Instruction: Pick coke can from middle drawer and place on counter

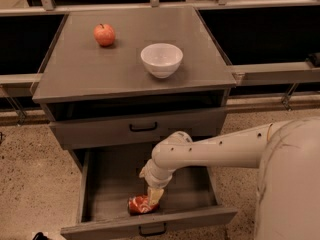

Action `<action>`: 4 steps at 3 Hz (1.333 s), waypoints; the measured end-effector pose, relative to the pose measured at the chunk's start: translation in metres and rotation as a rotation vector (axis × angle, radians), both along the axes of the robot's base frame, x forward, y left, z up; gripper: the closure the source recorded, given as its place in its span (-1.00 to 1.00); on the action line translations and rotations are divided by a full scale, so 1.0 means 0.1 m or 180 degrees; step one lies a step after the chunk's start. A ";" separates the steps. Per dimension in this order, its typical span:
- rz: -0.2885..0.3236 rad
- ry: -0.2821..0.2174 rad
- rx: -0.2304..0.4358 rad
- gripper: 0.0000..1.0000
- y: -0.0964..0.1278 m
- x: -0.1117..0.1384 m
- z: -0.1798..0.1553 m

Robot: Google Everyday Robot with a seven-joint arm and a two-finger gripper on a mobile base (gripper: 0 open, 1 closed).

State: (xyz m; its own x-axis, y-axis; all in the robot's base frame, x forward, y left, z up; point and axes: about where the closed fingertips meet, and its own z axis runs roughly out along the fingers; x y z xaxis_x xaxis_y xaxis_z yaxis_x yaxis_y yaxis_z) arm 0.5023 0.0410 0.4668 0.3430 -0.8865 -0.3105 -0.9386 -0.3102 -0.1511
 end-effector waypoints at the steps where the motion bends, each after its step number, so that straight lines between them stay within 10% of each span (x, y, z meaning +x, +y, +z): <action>1: 0.0033 -0.0045 0.0046 -0.32 0.08 0.04 -0.13; 4: 0.0297 -0.0223 0.0010 -0.32 0.17 -0.11 -0.60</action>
Offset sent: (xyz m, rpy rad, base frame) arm -0.0003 0.0222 -0.0491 0.0182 -0.1026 0.0677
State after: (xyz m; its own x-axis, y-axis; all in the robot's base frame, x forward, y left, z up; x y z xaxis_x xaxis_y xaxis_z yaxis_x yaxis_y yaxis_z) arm 0.4917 0.0575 0.4068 0.4449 -0.8488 -0.2856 -0.8927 -0.3951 -0.2166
